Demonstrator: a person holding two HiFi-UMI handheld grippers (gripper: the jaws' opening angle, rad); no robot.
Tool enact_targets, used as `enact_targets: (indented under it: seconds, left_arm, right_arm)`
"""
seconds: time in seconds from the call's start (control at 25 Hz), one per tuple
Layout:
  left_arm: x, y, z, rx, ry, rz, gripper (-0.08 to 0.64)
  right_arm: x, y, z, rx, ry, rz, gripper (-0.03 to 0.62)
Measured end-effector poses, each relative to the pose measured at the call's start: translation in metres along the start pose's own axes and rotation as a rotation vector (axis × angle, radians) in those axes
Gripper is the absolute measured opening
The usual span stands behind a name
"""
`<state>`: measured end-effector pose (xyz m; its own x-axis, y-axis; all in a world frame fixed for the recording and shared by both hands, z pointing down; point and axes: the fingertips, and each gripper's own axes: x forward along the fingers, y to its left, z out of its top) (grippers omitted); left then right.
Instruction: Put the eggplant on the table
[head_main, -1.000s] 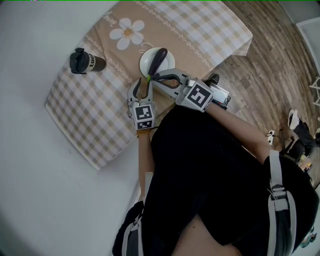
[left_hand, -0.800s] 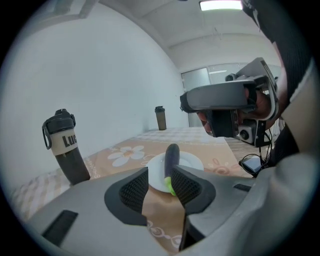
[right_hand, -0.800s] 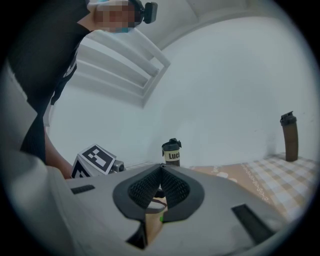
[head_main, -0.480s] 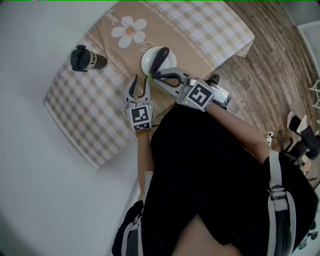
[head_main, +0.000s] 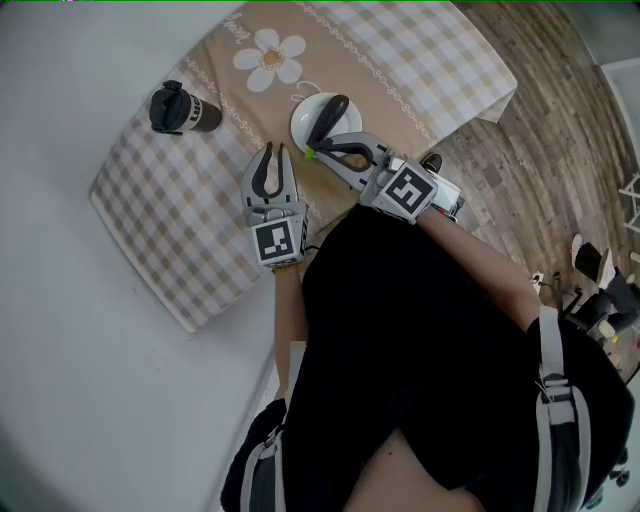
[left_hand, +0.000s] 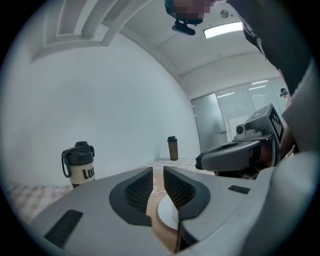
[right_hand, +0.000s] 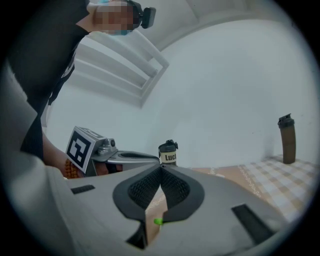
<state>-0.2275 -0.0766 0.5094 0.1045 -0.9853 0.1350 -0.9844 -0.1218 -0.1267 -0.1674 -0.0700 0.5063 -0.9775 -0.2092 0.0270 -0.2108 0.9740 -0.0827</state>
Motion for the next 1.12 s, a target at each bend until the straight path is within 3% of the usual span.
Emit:
enact_targets:
  seconds: [0.28,0.56,0.88,1.12]
  left_arm:
    - [-0.01,0.004,0.018,0.01,-0.082,0.027,0.011]
    - [-0.002,-0.01,0.031,0.007,-0.136,-0.029,0.0]
    - [-0.011,-0.02,0.028,0.005,-0.14,-0.04,0.0]
    - [0.003,-0.002,0.028,0.0,-0.129,-0.041,0.0]
  right_arm:
    - [-0.002,-0.006,0.008,-0.014,-0.013,-0.028,0.006]
    - [0.0,-0.02,0.024,-0.015,-0.053,-0.052,0.006]
    - [-0.007,-0.013,0.031,-0.04,-0.074,-0.063,0.006]
    - [0.01,-0.028,0.033,-0.04,-0.065,-0.064,0.006]
